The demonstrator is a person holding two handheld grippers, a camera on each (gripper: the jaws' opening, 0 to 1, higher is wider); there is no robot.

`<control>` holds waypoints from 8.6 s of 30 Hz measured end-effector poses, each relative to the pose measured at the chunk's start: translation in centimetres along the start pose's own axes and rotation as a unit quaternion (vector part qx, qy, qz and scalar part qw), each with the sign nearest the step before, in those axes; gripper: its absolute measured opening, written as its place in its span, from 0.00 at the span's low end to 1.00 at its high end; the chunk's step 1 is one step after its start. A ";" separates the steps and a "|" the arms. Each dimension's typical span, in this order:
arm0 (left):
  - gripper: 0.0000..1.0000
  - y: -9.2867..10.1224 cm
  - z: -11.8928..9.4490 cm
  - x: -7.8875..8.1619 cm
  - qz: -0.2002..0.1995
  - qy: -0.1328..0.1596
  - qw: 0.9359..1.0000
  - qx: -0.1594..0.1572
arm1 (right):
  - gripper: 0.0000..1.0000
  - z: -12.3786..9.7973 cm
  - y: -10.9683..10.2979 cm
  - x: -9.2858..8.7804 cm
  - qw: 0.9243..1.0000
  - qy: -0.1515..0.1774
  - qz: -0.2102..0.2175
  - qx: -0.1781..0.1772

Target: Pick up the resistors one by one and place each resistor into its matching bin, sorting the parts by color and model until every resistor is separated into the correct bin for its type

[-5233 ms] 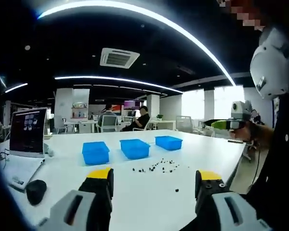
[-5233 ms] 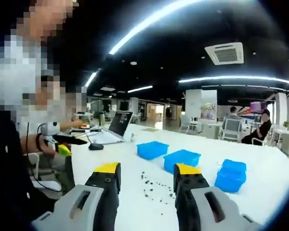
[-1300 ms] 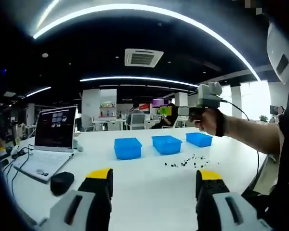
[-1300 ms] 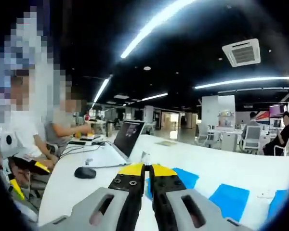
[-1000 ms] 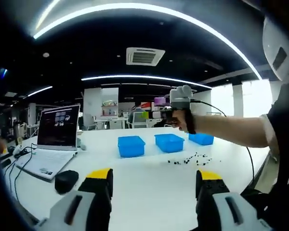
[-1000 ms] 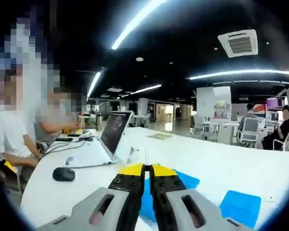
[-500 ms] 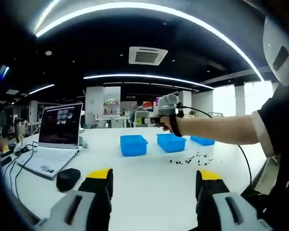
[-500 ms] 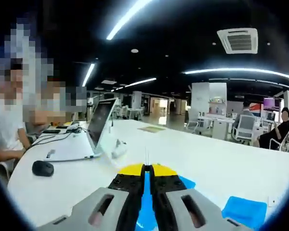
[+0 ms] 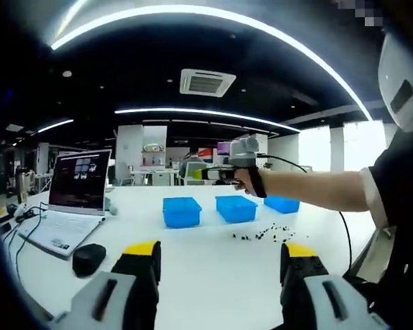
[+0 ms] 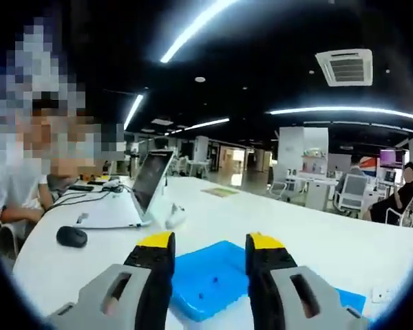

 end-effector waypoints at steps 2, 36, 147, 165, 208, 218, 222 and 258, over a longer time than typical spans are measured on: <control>0.71 0.3 0.3 0.1 0.001 0.002 1.000 -0.008 | 0.43 -2.4 0.5 0.1 1.000 0.005 0.002 0.004; 0.70 4.7 4.2 -0.4 0.030 -0.022 0.995 -0.095 | 0.40 -39.7 -6.4 -3.6 0.988 0.013 0.003 -0.156; 0.70 -1.0 1.4 2.7 0.005 0.042 0.998 0.036 | 0.06 -3.6 -2.4 4.0 1.000 0.005 -0.002 0.028; 0.69 -2.2 0.5 2.5 -0.001 0.036 0.998 0.057 | 0.16 5.9 -1.0 -0.9 0.996 -0.088 -0.024 -0.010; 0.70 3.6 5.6 1.5 0.000 -0.012 0.993 -0.121 | 0.38 -38.9 -4.4 -2.8 0.988 -0.003 0.040 -0.151; 0.70 4.0 4.7 0.8 0.005 -0.025 0.992 -0.121 | 0.38 -36.5 -2.3 -2.7 0.997 -0.052 -0.015 -0.049; 0.71 4.1 4.4 0.3 0.006 -0.036 0.992 -0.123 | 0.37 -34.7 -0.4 -2.1 0.995 -0.080 -0.056 0.003; 0.71 2.9 2.2 -2.3 0.008 -0.104 0.988 -0.113 | 0.22 -17.2 -5.1 -11.2 0.714 -0.362 -0.369 0.473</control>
Point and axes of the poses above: the point that each gripper's makers call its tool centre point, and the gripper's own axes: z roughly forward along the fingers, y roughly to its right, x roughly out of its top, the point moved 6 cm from there along -z, roughly backward along the fingers, and after that the axes turned 6 degrees about -z, right-handed, at the moved point
